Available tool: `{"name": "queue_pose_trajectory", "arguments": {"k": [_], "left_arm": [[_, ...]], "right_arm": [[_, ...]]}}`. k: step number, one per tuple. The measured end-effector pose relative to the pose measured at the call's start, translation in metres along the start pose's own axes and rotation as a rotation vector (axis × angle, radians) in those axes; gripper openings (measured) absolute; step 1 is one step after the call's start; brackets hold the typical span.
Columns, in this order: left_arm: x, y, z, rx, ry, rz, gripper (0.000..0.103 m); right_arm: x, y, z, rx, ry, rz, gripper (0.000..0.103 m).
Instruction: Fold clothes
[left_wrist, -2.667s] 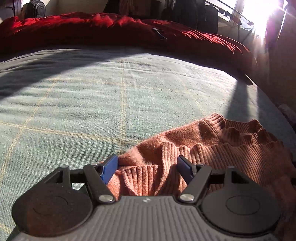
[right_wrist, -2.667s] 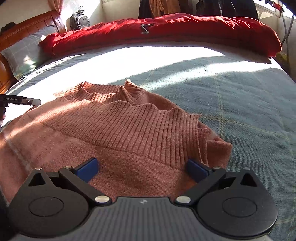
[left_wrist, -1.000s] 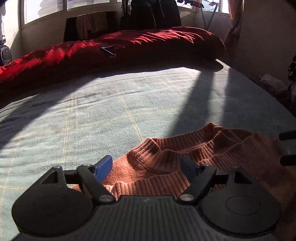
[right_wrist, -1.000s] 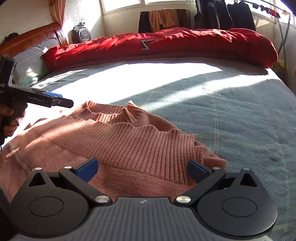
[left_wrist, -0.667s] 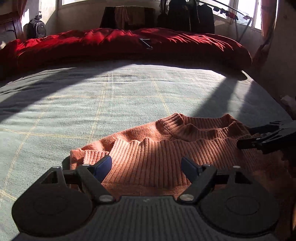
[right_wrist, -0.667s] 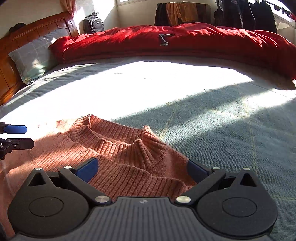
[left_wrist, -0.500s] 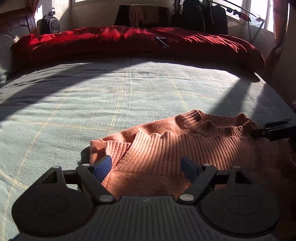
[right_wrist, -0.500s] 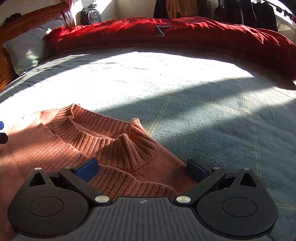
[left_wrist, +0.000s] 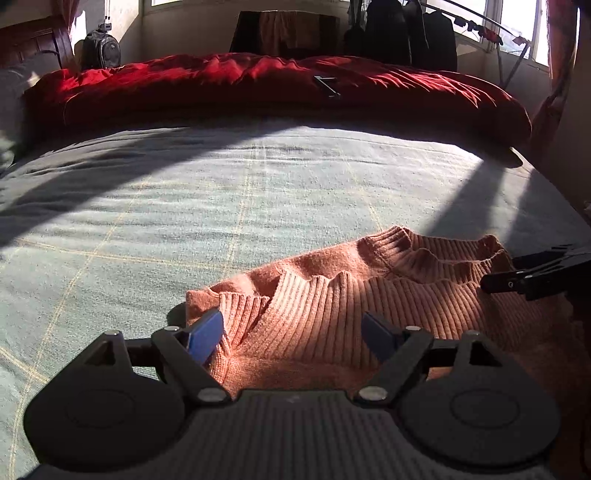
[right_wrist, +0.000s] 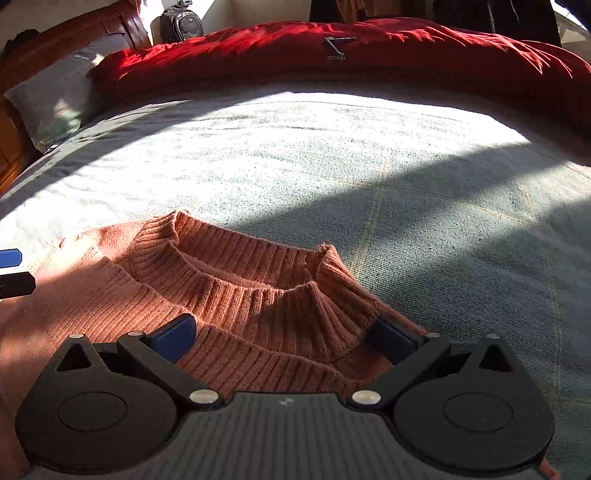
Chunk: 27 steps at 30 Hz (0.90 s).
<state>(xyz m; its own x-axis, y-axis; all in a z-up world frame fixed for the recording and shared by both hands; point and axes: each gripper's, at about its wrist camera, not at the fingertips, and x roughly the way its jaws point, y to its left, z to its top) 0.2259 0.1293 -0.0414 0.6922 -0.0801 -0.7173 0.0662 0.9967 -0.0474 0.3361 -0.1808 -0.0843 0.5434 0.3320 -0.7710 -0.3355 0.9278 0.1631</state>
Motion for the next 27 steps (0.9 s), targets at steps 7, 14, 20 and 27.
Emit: {"name": "queue_pose_trajectory", "arguments": {"k": [7,14,20,27], "left_arm": [[0.004,-0.002,-0.002,-0.005,0.02,0.015,0.082],[0.003,-0.004,-0.004,-0.006,0.023,0.02,0.082],[-0.004,-0.002,-0.006,-0.028,0.018,0.032,0.082],[-0.019,-0.01,-0.004,-0.008,-0.026,-0.029,0.082]], "right_arm": [[0.008,0.002,0.002,-0.034,0.013,-0.021,0.103],[0.013,-0.001,0.004,-0.006,0.018,-0.027,0.103],[0.014,0.001,0.003,-0.023,0.009,-0.042,0.103],[-0.016,-0.002,0.005,0.023,-0.059,-0.087,0.103]]}}
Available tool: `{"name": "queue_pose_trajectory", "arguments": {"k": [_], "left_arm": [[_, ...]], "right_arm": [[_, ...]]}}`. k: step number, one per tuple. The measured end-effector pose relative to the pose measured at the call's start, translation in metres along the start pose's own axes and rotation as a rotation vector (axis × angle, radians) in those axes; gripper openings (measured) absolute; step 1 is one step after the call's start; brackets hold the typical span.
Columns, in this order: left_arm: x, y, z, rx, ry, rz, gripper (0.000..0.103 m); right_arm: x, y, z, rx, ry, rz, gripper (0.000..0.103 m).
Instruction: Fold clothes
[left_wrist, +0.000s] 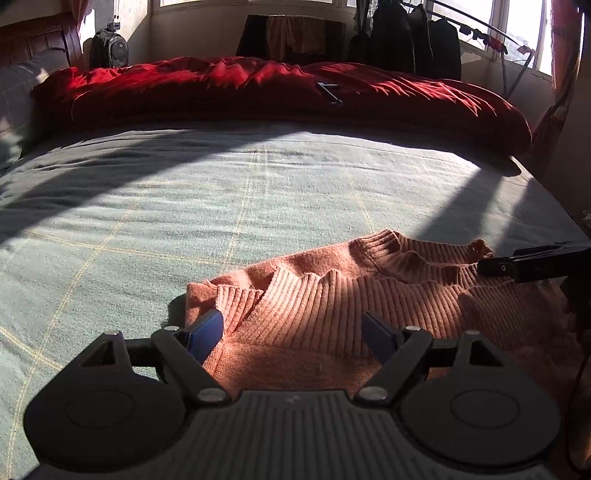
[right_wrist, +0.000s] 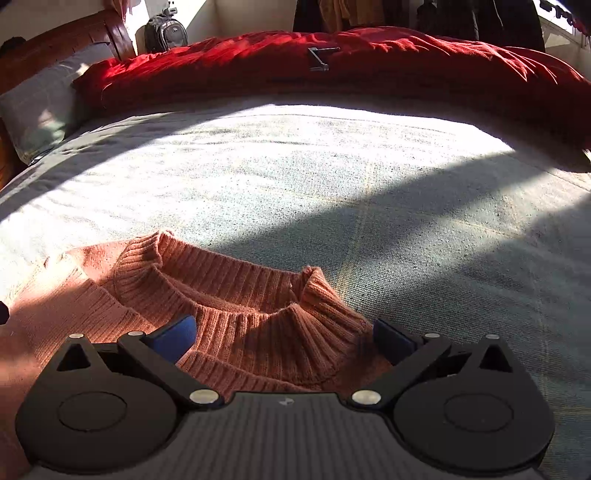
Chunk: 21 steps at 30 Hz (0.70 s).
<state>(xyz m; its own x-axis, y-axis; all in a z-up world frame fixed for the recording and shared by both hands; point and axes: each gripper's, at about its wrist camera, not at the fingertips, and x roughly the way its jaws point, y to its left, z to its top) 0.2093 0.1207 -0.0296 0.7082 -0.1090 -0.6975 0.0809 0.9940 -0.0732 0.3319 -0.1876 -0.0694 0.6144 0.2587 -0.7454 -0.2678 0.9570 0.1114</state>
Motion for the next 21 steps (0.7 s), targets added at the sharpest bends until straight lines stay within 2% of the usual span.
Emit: {"name": "queue_pose_trajectory", "arguments": {"k": [5,11,13,15,17,21], "left_arm": [[0.003,-0.016,-0.003,0.057,0.008,-0.09,0.084],[0.019,-0.015,-0.016,0.079,0.064,-0.147,0.084],[0.021,-0.007,-0.02,0.083,0.065,-0.105,0.084],[0.02,0.006,-0.022,0.088,0.061,-0.018,0.084],[0.013,0.023,-0.02,0.072,0.04,0.005,0.084],[-0.009,0.053,-0.016,-0.017,-0.011,-0.134,0.084]], "right_arm": [[-0.041,-0.013,-0.013,0.018,-0.044,-0.137,0.103],[-0.078,-0.02,-0.049,0.106,-0.051,-0.192,0.103],[-0.084,-0.017,-0.057,0.115,-0.048,-0.207,0.103],[-0.088,-0.014,-0.064,0.126,-0.045,-0.221,0.103],[-0.091,-0.01,-0.07,0.14,-0.041,-0.233,0.103],[-0.098,-0.002,-0.073,0.157,-0.053,-0.243,0.103]]}}
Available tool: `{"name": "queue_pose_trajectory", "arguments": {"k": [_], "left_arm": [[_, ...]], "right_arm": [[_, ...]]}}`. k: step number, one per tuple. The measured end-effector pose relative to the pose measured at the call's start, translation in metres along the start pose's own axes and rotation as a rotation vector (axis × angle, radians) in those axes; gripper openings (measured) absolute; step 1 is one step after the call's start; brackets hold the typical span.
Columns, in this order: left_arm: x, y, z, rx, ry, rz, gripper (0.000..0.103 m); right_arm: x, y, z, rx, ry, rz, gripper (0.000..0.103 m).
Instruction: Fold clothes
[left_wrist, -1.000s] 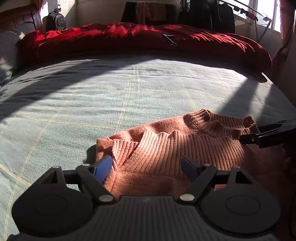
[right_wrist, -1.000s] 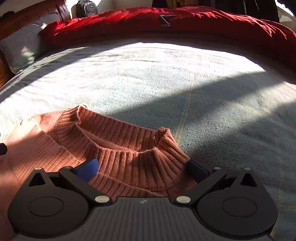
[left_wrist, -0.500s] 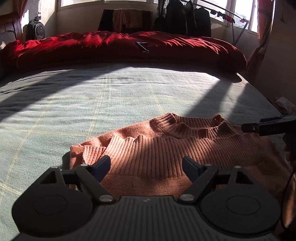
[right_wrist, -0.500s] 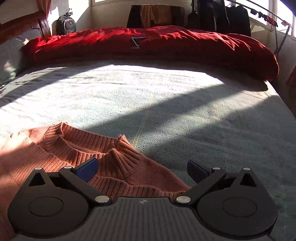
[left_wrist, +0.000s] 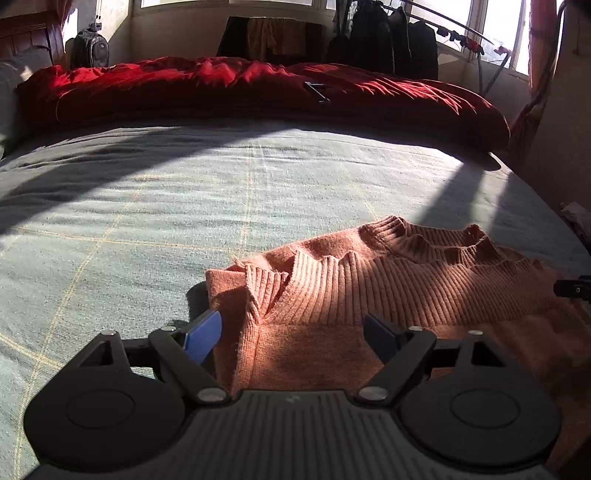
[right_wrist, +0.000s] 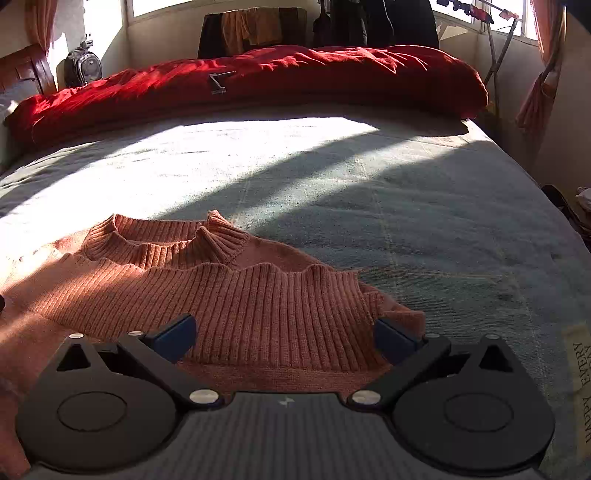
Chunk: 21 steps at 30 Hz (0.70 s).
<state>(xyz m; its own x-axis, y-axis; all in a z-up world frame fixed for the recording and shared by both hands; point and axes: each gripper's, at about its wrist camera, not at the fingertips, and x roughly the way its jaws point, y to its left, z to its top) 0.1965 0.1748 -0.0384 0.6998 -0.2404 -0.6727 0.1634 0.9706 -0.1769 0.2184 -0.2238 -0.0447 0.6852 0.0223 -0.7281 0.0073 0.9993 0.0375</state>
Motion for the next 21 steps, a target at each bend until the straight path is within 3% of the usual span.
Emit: {"name": "queue_pose_trajectory", "arguments": {"k": [5,6,8,16,21], "left_arm": [[0.001,-0.005,-0.013,0.017,0.063,-0.225,0.085],[0.003,-0.006,-0.017,0.023,0.082,-0.241,0.085],[0.008,-0.005,-0.027,0.041,0.11,-0.221,0.084],[-0.013,0.013,-0.025,0.038,0.029,-0.267,0.086],[0.001,0.01,-0.032,0.023,0.055,-0.245,0.086]], "right_arm": [[-0.001,0.017,-0.001,-0.011,0.016,0.008,0.103],[0.0,0.02,-0.001,-0.014,0.024,0.007,0.103],[0.004,0.026,-0.005,-0.02,0.055,0.0,0.103],[0.013,0.035,-0.018,-0.053,0.148,-0.048,0.103],[0.018,0.037,-0.015,-0.07,0.172,-0.05,0.103]]}}
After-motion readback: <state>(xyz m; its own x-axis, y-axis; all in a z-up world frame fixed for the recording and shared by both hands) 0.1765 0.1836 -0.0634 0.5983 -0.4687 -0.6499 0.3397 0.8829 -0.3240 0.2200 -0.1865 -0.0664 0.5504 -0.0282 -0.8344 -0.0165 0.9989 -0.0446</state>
